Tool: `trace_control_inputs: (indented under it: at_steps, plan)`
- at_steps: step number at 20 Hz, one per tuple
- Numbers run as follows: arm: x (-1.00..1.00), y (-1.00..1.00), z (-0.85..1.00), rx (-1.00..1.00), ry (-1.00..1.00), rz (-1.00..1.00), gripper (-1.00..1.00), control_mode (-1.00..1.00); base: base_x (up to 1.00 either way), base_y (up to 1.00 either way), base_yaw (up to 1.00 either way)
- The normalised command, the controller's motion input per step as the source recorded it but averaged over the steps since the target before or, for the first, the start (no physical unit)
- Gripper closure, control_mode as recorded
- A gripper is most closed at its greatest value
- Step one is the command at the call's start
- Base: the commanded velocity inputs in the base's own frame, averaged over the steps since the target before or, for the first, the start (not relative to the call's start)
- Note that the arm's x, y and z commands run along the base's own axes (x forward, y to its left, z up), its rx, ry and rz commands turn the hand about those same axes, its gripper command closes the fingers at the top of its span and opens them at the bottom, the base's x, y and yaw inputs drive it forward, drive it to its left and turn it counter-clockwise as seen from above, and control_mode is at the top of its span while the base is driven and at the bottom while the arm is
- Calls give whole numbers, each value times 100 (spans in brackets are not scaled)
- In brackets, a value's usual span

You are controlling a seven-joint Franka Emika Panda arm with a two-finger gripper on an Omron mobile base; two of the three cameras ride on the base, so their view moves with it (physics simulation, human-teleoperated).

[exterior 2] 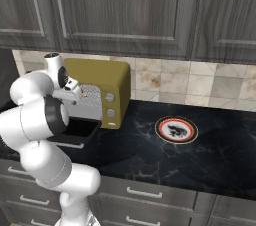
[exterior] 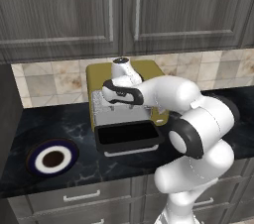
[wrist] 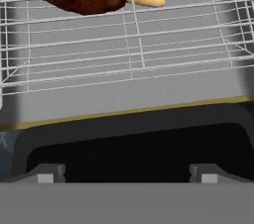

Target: Open the toaster oven door. Place the bread on the top rack in the toaster oven and place the steak on the bottom rack.

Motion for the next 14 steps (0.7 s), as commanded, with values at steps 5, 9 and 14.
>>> trace_control_inputs:
  at_steps: [5,9,14]
  plan:
    - [-61,-1,9,-13,6,7,-100,-100,0,0,0]
    - [-76,-16,6,-1,0,7,-100,-100,0,0,0]
    - [-81,-26,8,0,-4,3,-100,-100,0,0,0]
